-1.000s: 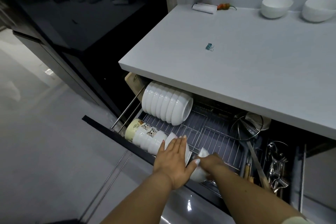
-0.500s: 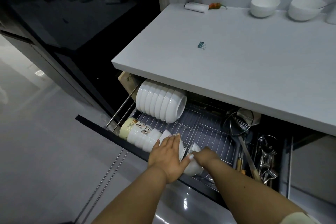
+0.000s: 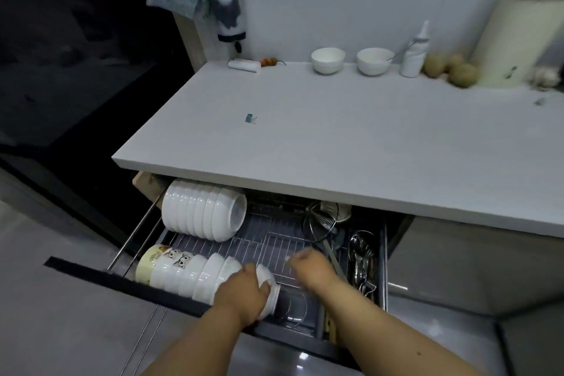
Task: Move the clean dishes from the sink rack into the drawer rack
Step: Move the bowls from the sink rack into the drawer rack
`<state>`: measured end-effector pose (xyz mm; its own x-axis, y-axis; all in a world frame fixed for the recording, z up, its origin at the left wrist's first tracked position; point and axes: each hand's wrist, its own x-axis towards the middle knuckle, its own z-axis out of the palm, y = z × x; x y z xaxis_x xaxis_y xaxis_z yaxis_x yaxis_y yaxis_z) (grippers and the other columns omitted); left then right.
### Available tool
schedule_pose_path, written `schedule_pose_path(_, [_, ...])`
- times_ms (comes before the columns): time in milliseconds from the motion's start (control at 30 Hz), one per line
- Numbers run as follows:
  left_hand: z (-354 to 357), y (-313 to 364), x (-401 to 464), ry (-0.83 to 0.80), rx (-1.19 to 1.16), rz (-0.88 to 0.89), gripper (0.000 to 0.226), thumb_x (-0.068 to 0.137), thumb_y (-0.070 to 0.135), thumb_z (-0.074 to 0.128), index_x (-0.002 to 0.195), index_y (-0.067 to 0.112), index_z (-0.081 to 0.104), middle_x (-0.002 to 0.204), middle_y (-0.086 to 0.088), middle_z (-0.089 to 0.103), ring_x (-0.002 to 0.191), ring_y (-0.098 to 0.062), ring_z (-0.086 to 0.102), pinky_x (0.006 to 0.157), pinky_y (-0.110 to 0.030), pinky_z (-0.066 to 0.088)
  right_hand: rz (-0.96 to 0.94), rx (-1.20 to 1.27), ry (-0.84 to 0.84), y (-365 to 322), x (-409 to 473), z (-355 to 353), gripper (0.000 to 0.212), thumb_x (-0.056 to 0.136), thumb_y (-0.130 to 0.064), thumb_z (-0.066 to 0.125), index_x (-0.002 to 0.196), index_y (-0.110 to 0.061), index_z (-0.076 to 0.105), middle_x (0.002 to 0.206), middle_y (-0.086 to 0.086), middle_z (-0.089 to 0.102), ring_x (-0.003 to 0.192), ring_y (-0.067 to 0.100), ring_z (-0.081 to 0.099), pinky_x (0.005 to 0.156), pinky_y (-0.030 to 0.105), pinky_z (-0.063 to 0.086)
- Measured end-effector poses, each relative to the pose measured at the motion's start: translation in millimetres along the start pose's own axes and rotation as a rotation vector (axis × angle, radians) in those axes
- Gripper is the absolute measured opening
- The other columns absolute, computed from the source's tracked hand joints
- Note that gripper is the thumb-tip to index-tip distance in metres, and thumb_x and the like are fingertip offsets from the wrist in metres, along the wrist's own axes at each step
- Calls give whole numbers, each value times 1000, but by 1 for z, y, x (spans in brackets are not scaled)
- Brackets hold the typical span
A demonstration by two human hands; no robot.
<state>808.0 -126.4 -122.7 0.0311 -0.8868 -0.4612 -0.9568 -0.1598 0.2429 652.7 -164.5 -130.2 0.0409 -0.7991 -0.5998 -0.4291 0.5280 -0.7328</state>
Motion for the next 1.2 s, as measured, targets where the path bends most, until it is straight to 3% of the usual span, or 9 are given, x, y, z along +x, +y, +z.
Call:
schedule_pose_path(167, [-2,103,-4,41,-16,167,61,99,45,35,150,20,14,129,-7,60,113,-25,59,92,-36,47,-26,222,126,14,-28,-73,18,88,-30,58,74,-21,52,67,2,59,67,21,58,71,36,50])
schedule_pose_path(300, [-11,191,-7,86,-83,295,53,100,45,34,146,21,23,127,-8,61,112,-27,60,89,-35,47,-57,390,273,28,-58,-153,21,93,-18,54,72,-15,51,65,5,56,55,16,52,54,27,43])
schedule_pose_path(533, [-2,334,-22,65,-98,545,48,101,46,31,137,15,35,118,-9,63,108,-27,60,89,-35,48,-64,564,540,76,-103,-296,23,95,-13,52,72,-10,51,60,7,54,49,15,49,44,21,43])
schedule_pose_path(733, [27,458,-48,-21,-131,738,55,101,47,31,147,17,26,129,-9,60,119,-27,55,96,-34,45,-10,637,741,142,-152,-395,22,95,-16,51,74,-12,54,65,7,58,55,18,54,52,26,45])
schedule_pose_path(900, [70,554,-77,-109,-111,868,51,100,46,34,141,14,35,110,-7,66,107,-24,60,93,-33,47,75,704,887,213,-192,-468,20,95,-17,52,76,-10,54,65,8,58,54,18,55,49,25,46])
schedule_pose_path(1000, [101,604,-94,-177,-58,951,53,100,47,34,141,14,39,122,-9,63,114,-24,58,99,-35,44,144,798,966,261,-219,-509,20,94,-14,53,75,-7,52,65,10,55,51,21,52,49,26,43])
schedule_pose_path(1200, [152,682,-134,-345,-27,1072,54,100,50,30,144,18,31,96,-3,66,98,-17,60,82,-28,43,353,1014,1131,366,-276,-575,20,95,-14,51,77,-4,54,63,14,54,48,22,49,44,24,42])
